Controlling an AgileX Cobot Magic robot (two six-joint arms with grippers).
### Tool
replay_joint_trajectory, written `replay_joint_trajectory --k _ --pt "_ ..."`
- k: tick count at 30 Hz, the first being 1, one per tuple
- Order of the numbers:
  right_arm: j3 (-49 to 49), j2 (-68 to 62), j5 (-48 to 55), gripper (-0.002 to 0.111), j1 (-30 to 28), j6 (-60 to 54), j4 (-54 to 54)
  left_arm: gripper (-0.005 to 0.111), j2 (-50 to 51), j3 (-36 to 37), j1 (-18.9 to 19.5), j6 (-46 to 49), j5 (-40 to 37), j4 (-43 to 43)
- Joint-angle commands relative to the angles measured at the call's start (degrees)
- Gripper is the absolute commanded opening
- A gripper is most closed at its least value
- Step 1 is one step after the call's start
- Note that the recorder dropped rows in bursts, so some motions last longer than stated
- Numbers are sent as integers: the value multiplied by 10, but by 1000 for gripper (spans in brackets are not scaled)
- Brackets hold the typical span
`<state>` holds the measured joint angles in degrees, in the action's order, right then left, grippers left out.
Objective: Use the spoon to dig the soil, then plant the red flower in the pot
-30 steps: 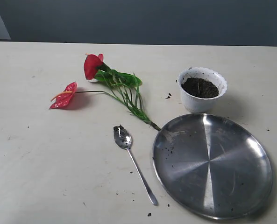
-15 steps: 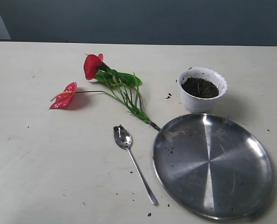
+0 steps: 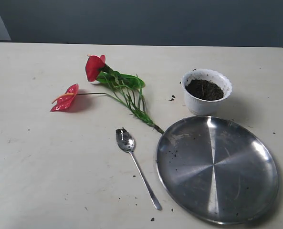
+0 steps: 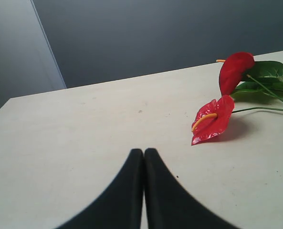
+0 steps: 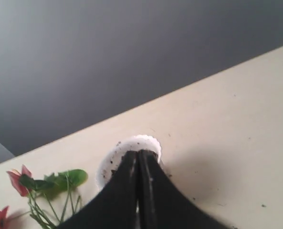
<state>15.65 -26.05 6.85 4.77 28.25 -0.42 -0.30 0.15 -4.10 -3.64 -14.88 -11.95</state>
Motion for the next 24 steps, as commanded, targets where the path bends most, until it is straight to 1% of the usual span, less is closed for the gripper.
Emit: replay_joint_trajectory --k 1,3,6,13,17,22,24 --pt "29 -103 -16 -1 2 -30 -7 1 3 -2 -1 -3 4 3" --pt "53 -146 -20 -1 18 -48 -7 1 3 -2 -1 -3 4 3" --pt "104 -227 3 -1 64 -98 -7 1 3 -2 -1 -3 4 3" --pt "260 -399 137 -1 208 -215 -7 1 3 -2 -1 -3 4 3" --pt "340 -503 210 -1 272 -263 -5 1 3 -2 -1 -3 4 3" --pt "412 -609 233 0 327 -308 -4 1 3 -2 -1 -3 4 3" --pt "437 -645 238 5 344 -317 -1 1 3 -2 -1 -3 4 3"
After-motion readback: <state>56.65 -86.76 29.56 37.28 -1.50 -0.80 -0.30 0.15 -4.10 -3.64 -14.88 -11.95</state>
